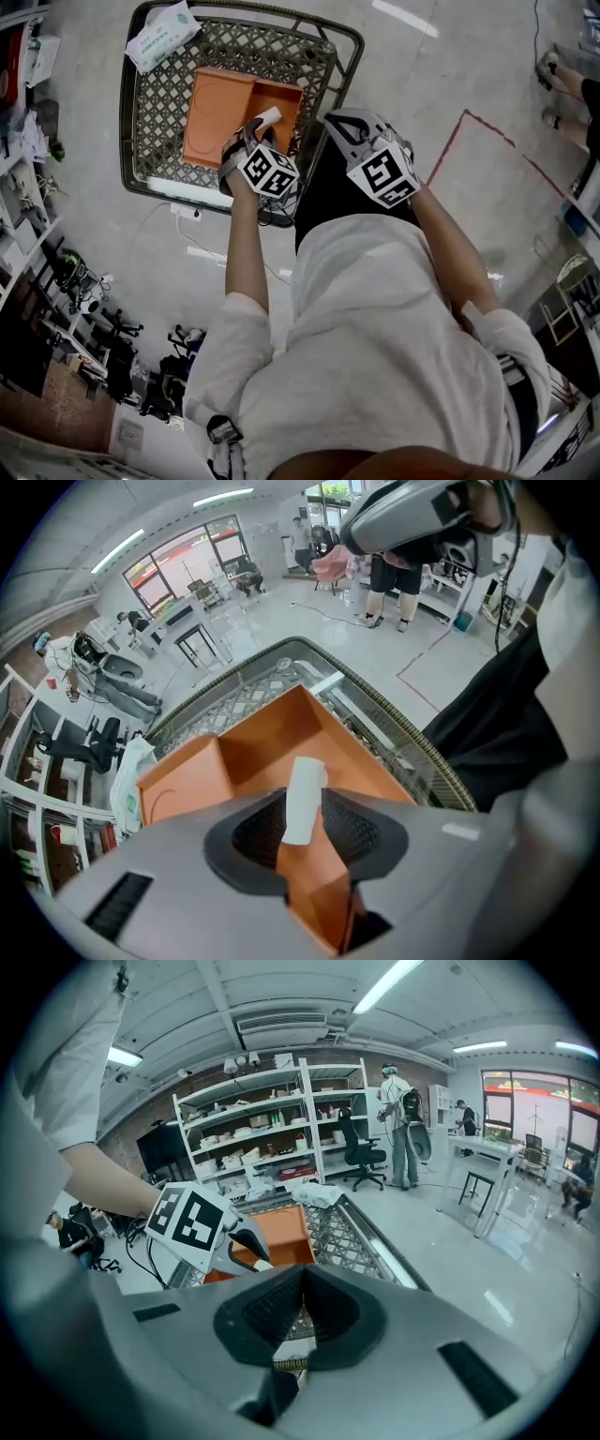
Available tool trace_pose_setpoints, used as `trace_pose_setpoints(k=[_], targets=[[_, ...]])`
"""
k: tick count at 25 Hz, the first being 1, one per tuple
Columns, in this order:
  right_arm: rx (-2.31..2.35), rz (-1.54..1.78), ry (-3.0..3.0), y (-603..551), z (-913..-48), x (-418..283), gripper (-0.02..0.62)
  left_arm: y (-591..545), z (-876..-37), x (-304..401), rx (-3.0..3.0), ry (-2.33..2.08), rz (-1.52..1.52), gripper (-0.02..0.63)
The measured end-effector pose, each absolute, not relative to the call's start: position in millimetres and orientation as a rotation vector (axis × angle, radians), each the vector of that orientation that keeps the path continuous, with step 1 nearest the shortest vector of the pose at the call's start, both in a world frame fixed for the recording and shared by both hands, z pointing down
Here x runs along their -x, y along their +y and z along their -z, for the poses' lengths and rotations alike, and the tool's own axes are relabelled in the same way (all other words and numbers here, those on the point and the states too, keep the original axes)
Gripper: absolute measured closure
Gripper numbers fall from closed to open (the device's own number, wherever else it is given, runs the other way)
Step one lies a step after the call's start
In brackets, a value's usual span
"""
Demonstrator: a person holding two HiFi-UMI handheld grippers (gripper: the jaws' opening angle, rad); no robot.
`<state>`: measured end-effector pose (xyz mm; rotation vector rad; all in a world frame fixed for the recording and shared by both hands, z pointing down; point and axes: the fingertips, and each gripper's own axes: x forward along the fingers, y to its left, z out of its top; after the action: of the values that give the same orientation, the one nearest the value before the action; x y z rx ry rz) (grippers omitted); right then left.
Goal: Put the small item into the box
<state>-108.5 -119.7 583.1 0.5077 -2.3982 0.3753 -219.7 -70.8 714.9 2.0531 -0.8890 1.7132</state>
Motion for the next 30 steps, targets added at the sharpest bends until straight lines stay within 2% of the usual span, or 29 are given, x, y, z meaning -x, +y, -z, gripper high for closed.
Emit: trace_pose_setpoints(k=[9, 30], targets=[[-0.518, -0.412, -2.382, -116.0, -592.6, 110.1, 0.591, -71.2, -732.2, 217.7, -2.045, -0.821, -1.797, 0.471], [-0.575, -0.436, -2.363, -109.7, -594.7, 92.9, 0.591, -74.8, -753.7, 222.8, -1.966, -0.764, -1.975, 0.457]])
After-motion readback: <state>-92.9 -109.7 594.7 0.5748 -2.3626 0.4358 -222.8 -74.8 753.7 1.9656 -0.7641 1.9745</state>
